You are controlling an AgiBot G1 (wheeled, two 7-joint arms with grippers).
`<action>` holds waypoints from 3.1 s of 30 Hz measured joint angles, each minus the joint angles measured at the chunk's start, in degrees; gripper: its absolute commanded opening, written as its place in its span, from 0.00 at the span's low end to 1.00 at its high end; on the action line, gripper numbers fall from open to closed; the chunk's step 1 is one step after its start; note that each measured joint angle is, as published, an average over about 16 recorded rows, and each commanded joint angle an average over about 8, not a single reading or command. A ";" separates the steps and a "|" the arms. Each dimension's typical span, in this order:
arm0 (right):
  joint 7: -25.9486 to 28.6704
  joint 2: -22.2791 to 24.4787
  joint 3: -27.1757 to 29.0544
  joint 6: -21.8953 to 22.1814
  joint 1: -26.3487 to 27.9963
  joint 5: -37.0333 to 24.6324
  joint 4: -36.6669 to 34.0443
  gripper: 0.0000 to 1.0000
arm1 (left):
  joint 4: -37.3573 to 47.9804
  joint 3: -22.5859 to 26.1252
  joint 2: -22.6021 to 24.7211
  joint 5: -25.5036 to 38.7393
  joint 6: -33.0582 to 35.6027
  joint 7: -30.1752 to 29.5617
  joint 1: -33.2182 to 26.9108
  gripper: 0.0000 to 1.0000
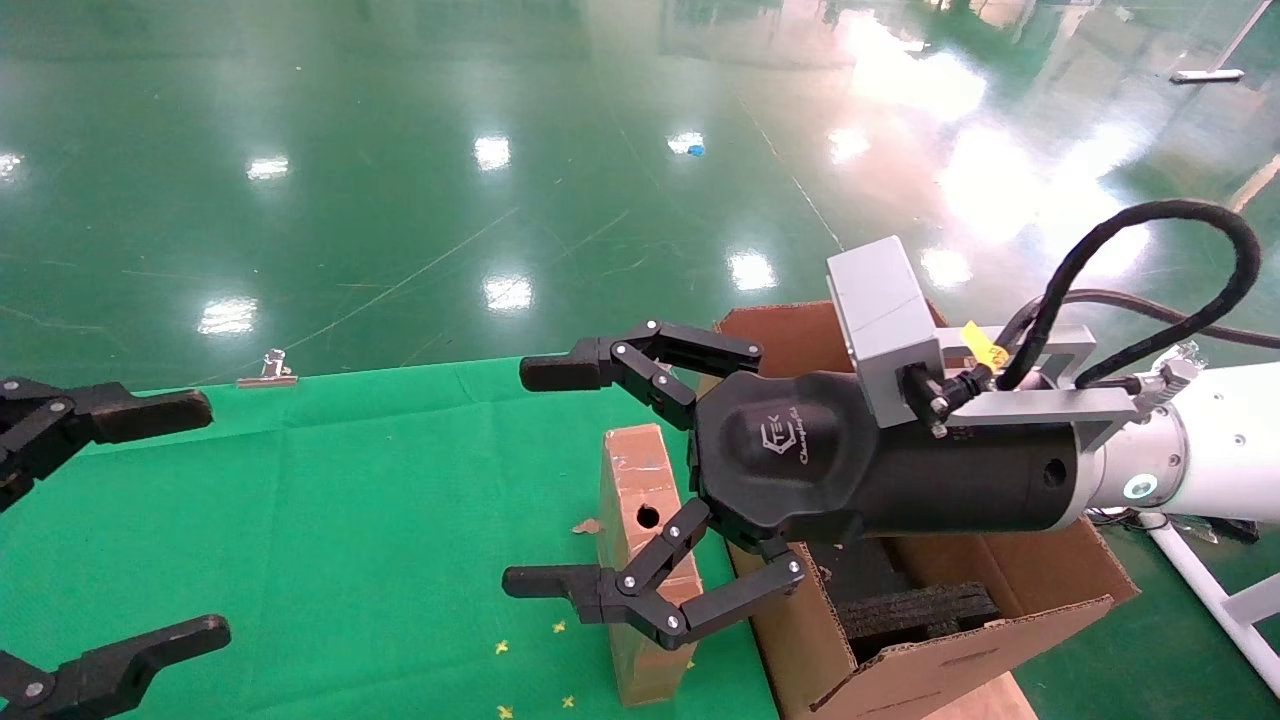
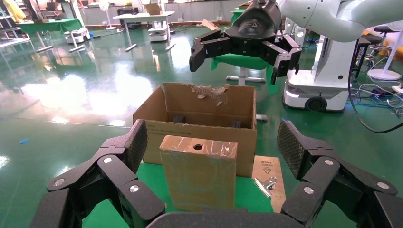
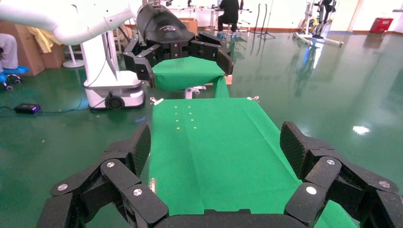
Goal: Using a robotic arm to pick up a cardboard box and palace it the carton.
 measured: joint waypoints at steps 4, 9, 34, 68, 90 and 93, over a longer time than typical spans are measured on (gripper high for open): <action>0.00 0.00 0.00 0.00 0.00 0.00 0.00 1.00 | 0.00 0.01 0.00 -0.01 0.00 0.00 0.00 1.00; 0.04 -0.01 -0.07 0.02 0.02 -0.13 0.06 1.00 | 0.01 0.01 0.00 0.00 0.00 0.00 0.00 1.00; 20.14 -13.31 -23.09 -2.73 25.13 -38.96 3.83 1.00 | 0.06 0.10 -0.02 -0.05 0.00 0.06 -0.05 1.00; 43.92 -23.22 -70.30 -2.50 61.78 -43.67 4.16 1.00 | 0.06 0.25 -0.08 -0.15 -0.06 0.14 -0.08 1.00; 82.53 -26.02 -76.13 -3.56 62.46 -35.35 -12.44 1.00 | 0.06 0.33 -0.12 -0.21 -0.10 0.18 -0.10 1.00; 83.79 -26.78 -76.48 -3.21 61.26 -33.96 -15.69 1.00 | 0.06 0.35 -0.12 -0.22 -0.11 0.19 -0.10 1.00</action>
